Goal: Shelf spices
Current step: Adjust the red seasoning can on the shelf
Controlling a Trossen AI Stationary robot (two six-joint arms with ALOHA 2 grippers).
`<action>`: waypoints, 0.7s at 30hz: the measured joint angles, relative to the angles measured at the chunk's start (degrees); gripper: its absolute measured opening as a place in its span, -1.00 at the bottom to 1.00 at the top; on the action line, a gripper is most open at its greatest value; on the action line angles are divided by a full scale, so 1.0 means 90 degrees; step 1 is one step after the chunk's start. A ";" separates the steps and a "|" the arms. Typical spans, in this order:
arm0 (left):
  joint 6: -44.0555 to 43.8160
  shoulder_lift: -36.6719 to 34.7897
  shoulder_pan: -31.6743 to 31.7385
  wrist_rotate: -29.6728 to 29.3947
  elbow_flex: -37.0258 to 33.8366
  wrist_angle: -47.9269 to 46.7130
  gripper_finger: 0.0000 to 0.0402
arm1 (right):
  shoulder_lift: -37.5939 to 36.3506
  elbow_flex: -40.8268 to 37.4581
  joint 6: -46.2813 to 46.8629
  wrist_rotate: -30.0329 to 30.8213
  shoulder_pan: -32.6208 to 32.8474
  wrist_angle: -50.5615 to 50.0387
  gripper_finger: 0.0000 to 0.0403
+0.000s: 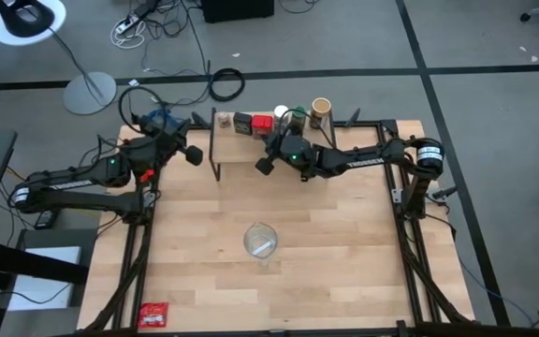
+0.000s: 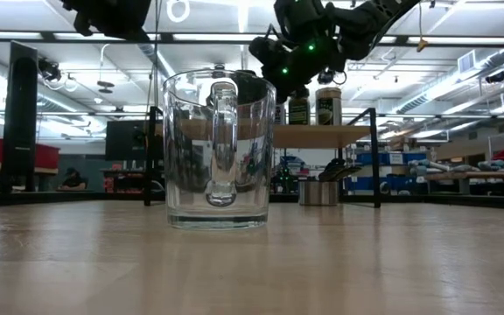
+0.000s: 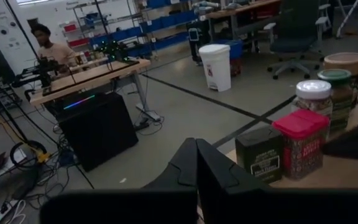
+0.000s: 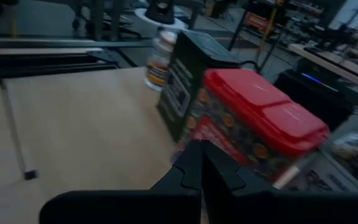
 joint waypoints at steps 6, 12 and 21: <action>-0.0158 0.0002 0.0000 0.0106 0.0000 -0.0134 -0.99 | 0.0000 0.0000 0.0000 0.0183 -0.0054 0.0001 -1.00; -0.0300 0.0002 0.0000 0.0168 0.0000 -0.0258 -0.99 | 0.0000 -0.0001 0.0001 0.0136 -0.0163 0.0007 -1.00; -0.0351 0.0002 0.0000 0.0168 0.0000 -0.0353 -0.99 | 0.0000 -0.0002 0.0000 -0.0047 -0.0287 0.0103 -1.00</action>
